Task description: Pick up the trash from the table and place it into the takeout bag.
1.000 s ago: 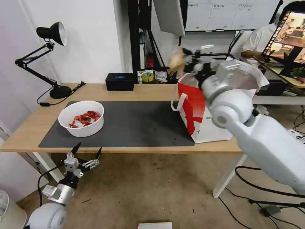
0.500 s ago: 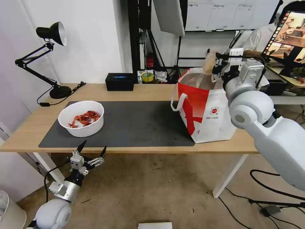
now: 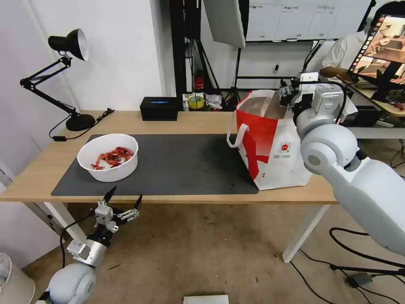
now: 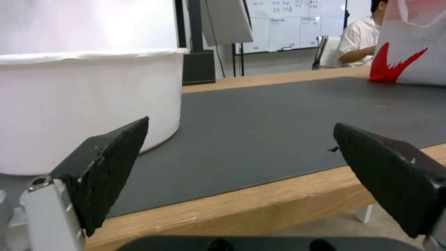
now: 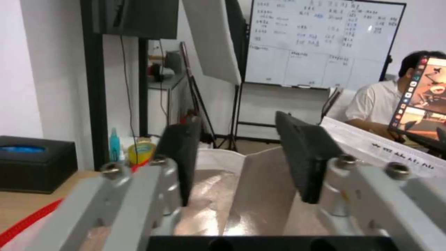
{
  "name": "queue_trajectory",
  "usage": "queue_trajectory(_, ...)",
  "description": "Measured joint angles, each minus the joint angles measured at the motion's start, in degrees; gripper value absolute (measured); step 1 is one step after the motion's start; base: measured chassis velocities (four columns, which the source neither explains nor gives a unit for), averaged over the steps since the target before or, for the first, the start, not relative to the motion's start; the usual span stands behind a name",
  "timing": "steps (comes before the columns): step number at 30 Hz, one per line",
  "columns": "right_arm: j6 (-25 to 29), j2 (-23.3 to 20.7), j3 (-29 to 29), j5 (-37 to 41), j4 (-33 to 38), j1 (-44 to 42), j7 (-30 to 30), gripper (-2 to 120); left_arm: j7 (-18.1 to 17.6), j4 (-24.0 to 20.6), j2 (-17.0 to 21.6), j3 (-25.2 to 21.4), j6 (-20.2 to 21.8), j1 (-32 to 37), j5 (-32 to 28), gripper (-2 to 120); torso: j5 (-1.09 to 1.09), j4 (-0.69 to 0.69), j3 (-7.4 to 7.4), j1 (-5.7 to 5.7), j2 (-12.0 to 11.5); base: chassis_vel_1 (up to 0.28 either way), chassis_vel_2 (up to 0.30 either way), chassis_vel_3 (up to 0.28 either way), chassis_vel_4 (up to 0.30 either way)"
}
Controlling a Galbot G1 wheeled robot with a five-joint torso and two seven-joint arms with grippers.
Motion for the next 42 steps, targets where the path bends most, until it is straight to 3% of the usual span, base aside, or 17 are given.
queue_trajectory(8, 1.2, 0.1, -0.1, -1.7, 0.0, -1.5, -0.5, 79, 0.0, 0.0, -0.1, 0.1, 0.0, -0.1, 0.2, 100, 0.0, 0.0, 0.0, 0.0, 0.0, 0.0, 0.0, 0.0, 0.0)
queue_trajectory(10, 3.1, 0.1, 0.1, -2.0, 0.2, -2.1, -1.5, 84, 0.0, 0.0, -0.1, 0.1, 0.0, -0.1, 0.2, 100, 0.01, 0.0, 0.0, 0.0, 0.0, 0.0, 0.0, 0.0, 0.0)
queue_trajectory(13, 10.2, 0.1, 0.3, -2.2, 1.4, -3.8, -6.0, 96, -0.1, 0.0, -0.1, 0.0, 0.0, -0.1, 0.2, 100, 0.0, 0.0, 0.0, 0.0, 0.0, 0.0, 0.0, 0.0, 0.0)
queue_trajectory(14, 10.2, 0.1, 0.3, -2.2, 1.4, -3.8, -6.0, 96, -0.1, 0.0, -0.1, 0.0, 0.0, -0.1, 0.2, 100, 0.0, 0.0, 0.0, 0.0, 0.0, 0.0, 0.0, 0.0, 0.0)
queue_trajectory(16, 17.0, -0.1, 0.2, -2.3, 3.4, -6.0, -10.8, 100, -0.1, 0.0, 0.0, -0.2, 0.0, -0.2, 0.2, 100, -0.01, 0.01, 0.0, 0.0, 0.0, 0.0, 0.0, 0.0, 0.0)
queue_trajectory(17, 17.0, -0.1, 0.2, -2.3, 3.4, -6.0, -10.8, 100, -0.1, 0.0, 0.0, -0.2, 0.0, -0.2, 0.2, 100, -0.01, 0.01, 0.0, 0.0, 0.0, 0.0, 0.0, 0.0, 0.0)
queue_trajectory(19, 22.4, -0.6, 0.2, -2.9, 5.4, -9.4, -15.0, 100, -0.2, -0.1, 0.1, -0.4, 0.0, -0.3, 0.0, 100, -0.01, 0.01, 0.0, 0.0, 0.0, 0.0, 0.0, 0.0, 0.0)
queue_trajectory(22, 25.6, -1.3, 0.4, -4.2, 7.3, -13.8, -18.1, 100, -0.2, -0.2, 0.2, -0.8, -0.1, -0.3, -0.1, 100, 0.0, 0.0, 0.0, 0.0, 0.0, 0.0, 0.0, 0.0, 0.0)
queue_trajectory(29, 30.3, -2.4, 2.9, -8.0, 10.0, -24.2, -23.6, 100, -0.2, -0.4, -0.3, -2.3, -0.4, 0.8, -0.2, 100, 0.01, 0.01, -0.01, 0.0, 0.0, 0.0, 0.0, 0.0, 0.0)
queue_trajectory(33, 33.2, -2.2, 7.8, -11.5, 11.1, -33.1, -25.9, 100, -0.2, -0.4, -0.5, -3.0, -0.7, 1.5, -0.2, 100, 0.0, 0.0, -0.01, 0.0, 0.0, 0.0, 0.0, 0.0, 0.0)
queue_trajectory(36, 34.7, -0.4, 12.1, -15.1, 12.3, -43.5, -27.2, 100, -0.1, -0.4, -0.5, -3.6, -0.8, 1.8, -0.4, 100, 0.01, 0.0, -0.01, -0.01, 0.0, 0.0, 0.0, 0.0, 0.0)
queue_trajectory(42, 36.8, 2.9, 14.4, -20.6, 11.3, -54.2, -28.9, 100, -0.1, -0.1, -0.2, -3.8, -0.9, 1.8, -0.8, 100, 0.01, -0.01, -0.01, -0.01, 0.0, 0.0, 0.0, 0.0, 0.0)
